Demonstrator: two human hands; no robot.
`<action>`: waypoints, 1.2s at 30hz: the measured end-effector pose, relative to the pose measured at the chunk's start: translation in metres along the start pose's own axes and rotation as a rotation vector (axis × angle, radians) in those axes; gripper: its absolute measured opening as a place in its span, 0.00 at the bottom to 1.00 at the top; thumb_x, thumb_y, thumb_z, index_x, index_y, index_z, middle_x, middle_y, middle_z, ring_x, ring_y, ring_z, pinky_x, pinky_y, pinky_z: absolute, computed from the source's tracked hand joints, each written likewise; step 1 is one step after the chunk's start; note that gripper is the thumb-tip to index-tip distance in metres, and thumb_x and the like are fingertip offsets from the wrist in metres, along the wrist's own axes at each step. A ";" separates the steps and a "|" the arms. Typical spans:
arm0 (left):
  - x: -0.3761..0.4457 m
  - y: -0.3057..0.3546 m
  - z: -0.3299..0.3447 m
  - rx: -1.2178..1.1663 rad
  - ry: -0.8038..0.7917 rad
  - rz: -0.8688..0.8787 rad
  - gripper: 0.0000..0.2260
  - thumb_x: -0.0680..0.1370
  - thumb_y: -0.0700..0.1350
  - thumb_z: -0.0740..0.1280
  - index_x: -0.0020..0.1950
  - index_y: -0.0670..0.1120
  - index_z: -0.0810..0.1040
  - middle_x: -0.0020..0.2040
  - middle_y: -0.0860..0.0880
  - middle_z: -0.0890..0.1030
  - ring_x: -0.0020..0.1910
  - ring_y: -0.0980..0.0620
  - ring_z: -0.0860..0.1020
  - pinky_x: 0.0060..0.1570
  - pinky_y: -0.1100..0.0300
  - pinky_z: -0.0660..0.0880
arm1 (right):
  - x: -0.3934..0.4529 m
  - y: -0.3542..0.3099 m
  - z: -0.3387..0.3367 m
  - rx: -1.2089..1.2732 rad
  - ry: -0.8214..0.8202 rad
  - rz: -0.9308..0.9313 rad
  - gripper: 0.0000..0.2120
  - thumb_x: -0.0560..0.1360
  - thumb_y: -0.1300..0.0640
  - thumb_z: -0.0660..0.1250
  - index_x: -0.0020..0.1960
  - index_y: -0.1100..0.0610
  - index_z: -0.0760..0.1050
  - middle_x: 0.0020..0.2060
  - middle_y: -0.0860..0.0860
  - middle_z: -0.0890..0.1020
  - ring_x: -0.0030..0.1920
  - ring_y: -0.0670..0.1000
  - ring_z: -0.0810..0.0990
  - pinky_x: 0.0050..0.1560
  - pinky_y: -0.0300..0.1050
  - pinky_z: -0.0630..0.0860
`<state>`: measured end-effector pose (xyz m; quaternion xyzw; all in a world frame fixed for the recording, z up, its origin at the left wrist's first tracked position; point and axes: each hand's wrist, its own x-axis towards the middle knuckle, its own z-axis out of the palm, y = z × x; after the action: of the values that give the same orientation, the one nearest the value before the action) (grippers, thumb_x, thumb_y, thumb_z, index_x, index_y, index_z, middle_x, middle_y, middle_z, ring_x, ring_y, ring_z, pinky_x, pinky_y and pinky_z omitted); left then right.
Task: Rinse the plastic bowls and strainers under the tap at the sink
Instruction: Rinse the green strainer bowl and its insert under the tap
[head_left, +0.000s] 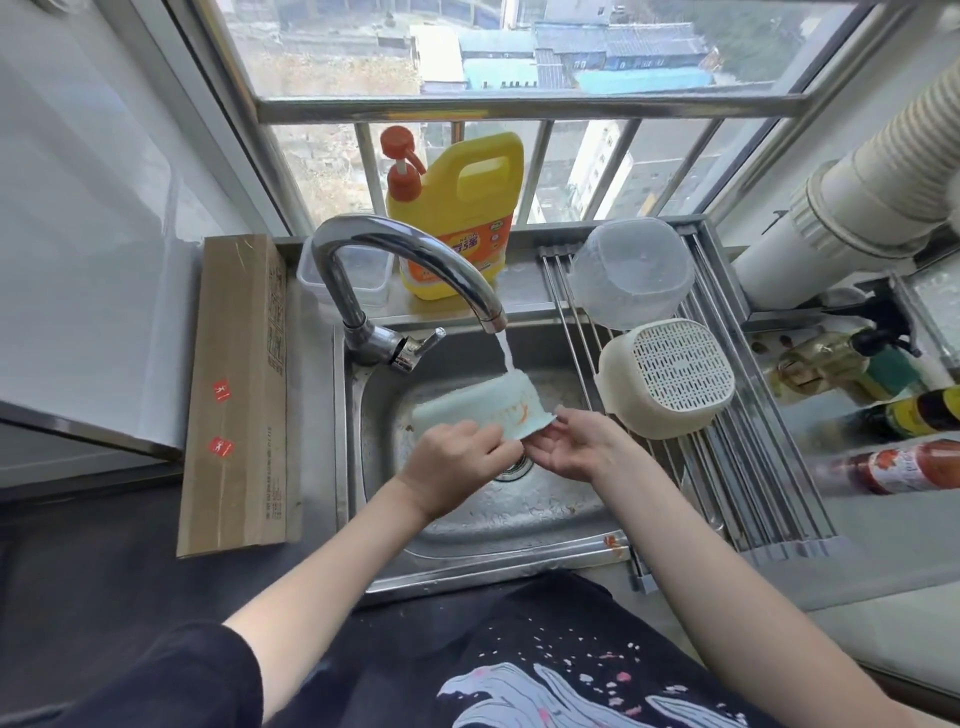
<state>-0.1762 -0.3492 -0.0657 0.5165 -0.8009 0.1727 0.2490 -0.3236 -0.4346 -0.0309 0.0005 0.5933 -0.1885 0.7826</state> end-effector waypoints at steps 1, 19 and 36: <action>-0.002 0.002 0.000 -0.001 0.012 -0.005 0.11 0.74 0.34 0.62 0.37 0.49 0.69 0.28 0.50 0.69 0.23 0.51 0.67 0.20 0.61 0.59 | 0.002 0.003 0.003 0.009 0.028 -0.005 0.20 0.84 0.55 0.47 0.56 0.67 0.72 0.65 0.61 0.75 0.66 0.58 0.74 0.61 0.54 0.70; -0.006 -0.046 0.006 -0.848 -0.326 -1.396 0.20 0.80 0.56 0.58 0.63 0.44 0.74 0.59 0.48 0.78 0.59 0.49 0.74 0.54 0.59 0.65 | -0.001 -0.012 0.012 -0.745 0.117 -0.668 0.14 0.77 0.46 0.64 0.44 0.57 0.78 0.37 0.51 0.76 0.38 0.49 0.73 0.38 0.46 0.68; 0.043 -0.056 0.002 -1.195 -0.390 -1.038 0.12 0.68 0.48 0.76 0.47 0.45 0.80 0.41 0.50 0.81 0.38 0.57 0.78 0.39 0.64 0.75 | -0.014 -0.054 0.059 -1.440 -0.213 -0.847 0.11 0.78 0.61 0.60 0.37 0.58 0.73 0.29 0.48 0.72 0.29 0.46 0.69 0.32 0.42 0.65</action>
<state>-0.1408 -0.4052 -0.0414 0.6227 -0.4454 -0.5140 0.3869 -0.2880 -0.4943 0.0113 -0.7392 0.4416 -0.0411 0.5068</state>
